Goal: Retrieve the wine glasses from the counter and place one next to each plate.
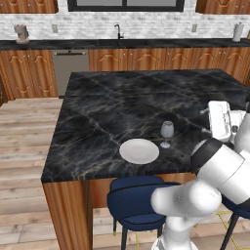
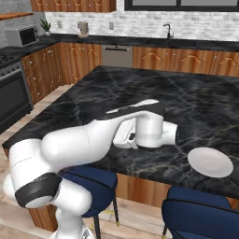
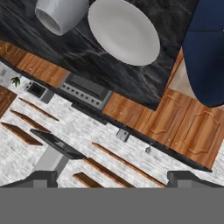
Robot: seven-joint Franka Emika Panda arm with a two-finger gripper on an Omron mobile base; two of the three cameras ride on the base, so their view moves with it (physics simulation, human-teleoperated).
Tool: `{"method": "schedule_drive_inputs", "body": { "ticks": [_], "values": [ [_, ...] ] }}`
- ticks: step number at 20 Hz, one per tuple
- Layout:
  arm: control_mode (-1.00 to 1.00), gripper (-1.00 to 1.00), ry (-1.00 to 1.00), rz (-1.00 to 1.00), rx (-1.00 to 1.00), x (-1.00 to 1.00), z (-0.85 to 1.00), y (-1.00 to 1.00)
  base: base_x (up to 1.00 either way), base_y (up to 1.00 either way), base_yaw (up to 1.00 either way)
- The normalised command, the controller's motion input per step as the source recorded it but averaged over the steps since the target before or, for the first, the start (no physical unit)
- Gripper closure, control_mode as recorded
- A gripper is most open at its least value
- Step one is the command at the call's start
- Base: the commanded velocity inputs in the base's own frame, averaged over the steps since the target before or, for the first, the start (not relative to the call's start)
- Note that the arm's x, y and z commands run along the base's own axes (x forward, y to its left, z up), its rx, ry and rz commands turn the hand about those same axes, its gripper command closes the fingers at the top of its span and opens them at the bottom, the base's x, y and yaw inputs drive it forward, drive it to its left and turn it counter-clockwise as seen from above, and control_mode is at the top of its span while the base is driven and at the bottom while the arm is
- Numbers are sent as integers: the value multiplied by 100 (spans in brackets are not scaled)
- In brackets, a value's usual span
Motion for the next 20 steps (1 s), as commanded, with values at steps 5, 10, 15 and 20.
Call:
{"method": "schedule_drive_inputs", "body": {
  "ticks": [5,10,15,20],
  "values": [
    [-100,-100,4,0,-1,-51,15,52,0,0,0],
    [-100,-100,-1,0,0,-82,21,24,0,0,0],
    [100,-100,-4,0,0,-37,17,10,-60,17,2],
    [100,-100,0,0,0,0,0,0,-100,78,11]
  ]
}}
